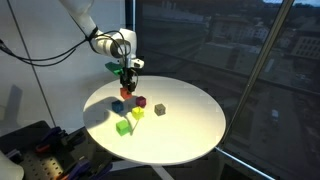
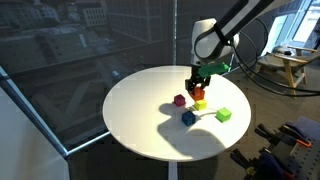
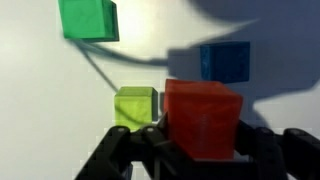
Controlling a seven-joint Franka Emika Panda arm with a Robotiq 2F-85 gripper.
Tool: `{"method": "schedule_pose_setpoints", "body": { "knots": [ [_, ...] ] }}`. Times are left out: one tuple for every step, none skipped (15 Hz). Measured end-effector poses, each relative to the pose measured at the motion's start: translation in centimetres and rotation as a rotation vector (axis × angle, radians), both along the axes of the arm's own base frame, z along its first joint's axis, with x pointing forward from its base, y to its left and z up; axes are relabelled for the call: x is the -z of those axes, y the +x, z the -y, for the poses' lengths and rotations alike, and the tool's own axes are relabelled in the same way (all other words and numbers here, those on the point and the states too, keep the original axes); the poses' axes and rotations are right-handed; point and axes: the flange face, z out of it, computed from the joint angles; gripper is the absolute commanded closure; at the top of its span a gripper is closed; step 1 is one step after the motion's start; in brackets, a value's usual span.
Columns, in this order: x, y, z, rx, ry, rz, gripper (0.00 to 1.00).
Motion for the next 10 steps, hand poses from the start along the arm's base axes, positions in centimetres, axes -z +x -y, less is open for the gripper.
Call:
{"method": "schedule_pose_setpoints", "body": {
  "knots": [
    [0.0,0.1,0.6,0.011,-0.001,0.000,0.77],
    [0.0,0.1,1.2,0.021,-0.002,0.000,0.77],
    [0.0,0.2,1.8,0.030,-0.003,0.000,0.77],
    [0.0,0.2,2.3,0.038,-0.003,-0.001,0.77],
    [0.0,0.2,2.8,0.046,-0.004,-0.001,0.77],
    [0.1,0.2,3.2,0.052,-0.004,-0.003,0.77],
    [0.1,0.2,3.6,0.056,-0.003,-0.006,0.77],
    [0.1,0.2,4.0,0.058,-0.003,-0.009,0.77],
    [0.1,0.1,4.4,0.061,-0.002,-0.012,0.77],
    [0.2,0.1,4.7,0.063,-0.001,-0.016,0.77]
  ]
}}
